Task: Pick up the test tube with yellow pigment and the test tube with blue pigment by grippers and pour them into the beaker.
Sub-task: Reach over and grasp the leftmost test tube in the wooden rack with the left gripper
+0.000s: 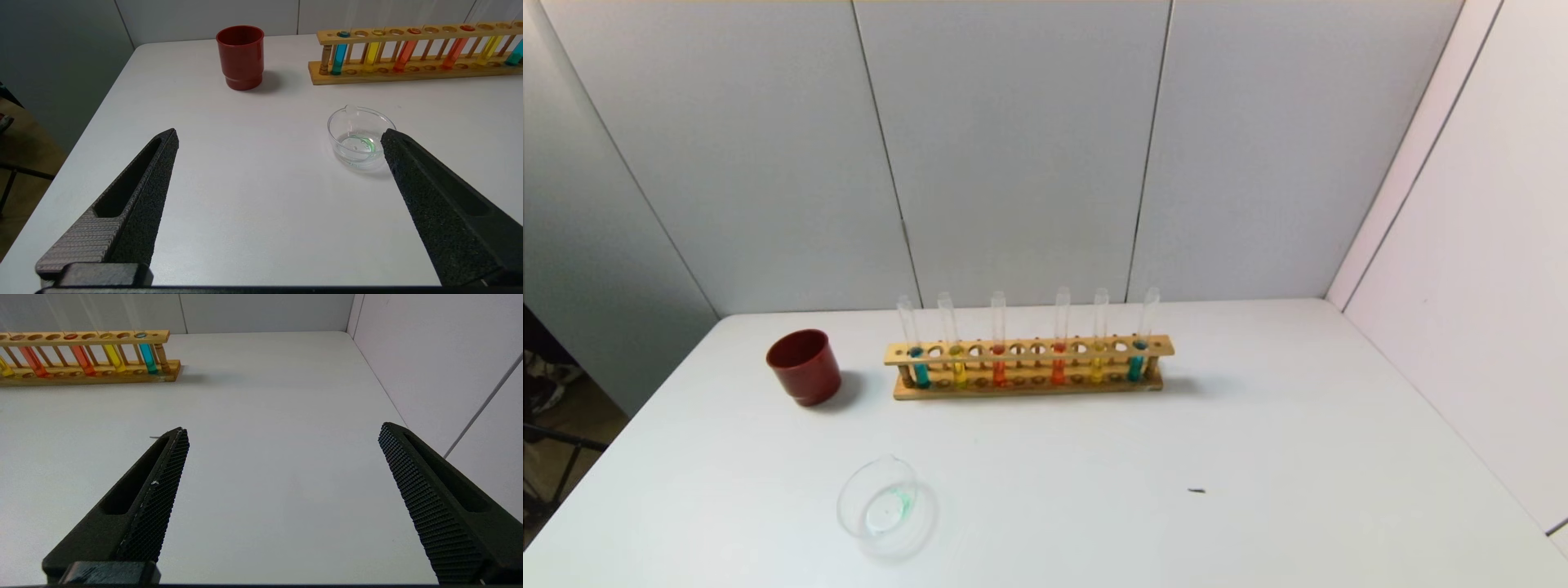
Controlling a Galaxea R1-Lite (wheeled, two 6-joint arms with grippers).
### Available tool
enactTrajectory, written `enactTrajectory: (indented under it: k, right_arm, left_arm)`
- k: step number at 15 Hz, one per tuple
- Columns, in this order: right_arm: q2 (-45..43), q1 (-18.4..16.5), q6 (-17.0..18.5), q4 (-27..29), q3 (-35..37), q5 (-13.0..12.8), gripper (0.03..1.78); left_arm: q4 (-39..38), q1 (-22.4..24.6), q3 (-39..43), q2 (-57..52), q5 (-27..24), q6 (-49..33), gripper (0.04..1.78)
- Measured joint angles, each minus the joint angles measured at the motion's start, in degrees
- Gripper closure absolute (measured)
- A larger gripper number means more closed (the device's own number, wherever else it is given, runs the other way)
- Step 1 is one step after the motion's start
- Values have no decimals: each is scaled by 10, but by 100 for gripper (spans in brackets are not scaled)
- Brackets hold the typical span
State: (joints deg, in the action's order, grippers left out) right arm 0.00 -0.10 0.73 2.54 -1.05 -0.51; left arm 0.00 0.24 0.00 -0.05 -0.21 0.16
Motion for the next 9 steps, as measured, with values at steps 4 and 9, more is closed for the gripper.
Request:
enactTrajectory:
  k: [4,9]
  right_arm:
    - [0,0,0,0,0,0,11]
    - [0,0,0,0,0,0,11]
  left_arm:
    - [0,0,0,0,0,0,8]
    - [1,0,0,0,2,3,8]
